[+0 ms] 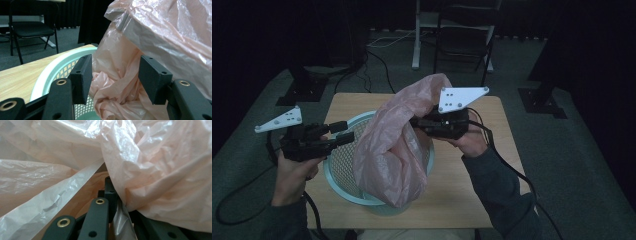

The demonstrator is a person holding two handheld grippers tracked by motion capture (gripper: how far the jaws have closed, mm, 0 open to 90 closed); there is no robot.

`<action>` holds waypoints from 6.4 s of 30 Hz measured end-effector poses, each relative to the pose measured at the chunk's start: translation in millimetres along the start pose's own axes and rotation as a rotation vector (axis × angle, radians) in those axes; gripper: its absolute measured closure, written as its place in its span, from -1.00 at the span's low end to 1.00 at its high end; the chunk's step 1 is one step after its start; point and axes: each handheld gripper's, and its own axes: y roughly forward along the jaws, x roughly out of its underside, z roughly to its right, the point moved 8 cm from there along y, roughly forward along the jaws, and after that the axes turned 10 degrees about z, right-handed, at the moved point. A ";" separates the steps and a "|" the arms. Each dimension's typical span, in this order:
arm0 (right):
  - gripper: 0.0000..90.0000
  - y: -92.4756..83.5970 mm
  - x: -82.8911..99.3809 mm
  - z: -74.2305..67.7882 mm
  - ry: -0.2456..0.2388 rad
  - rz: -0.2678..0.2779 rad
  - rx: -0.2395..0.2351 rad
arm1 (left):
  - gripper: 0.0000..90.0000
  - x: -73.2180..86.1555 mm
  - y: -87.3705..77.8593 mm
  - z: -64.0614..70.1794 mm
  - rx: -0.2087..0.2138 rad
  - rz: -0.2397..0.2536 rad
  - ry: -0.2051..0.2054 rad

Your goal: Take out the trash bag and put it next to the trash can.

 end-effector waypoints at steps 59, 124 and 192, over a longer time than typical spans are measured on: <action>0.90 -34.4 -52.5 -2.9 -0.036 0.139 0.018 | 0.01 0.5 -3.3 -1.7 -0.002 0.007 0.001; 0.89 -137.5 -62.7 3.3 -0.068 0.146 0.160 | 0.01 3.0 -1.0 -3.5 -0.002 0.003 -0.005; 0.87 -180.6 54.9 7.8 0.079 0.001 0.205 | 0.00 1.8 -1.3 -5.0 0.002 0.006 -0.011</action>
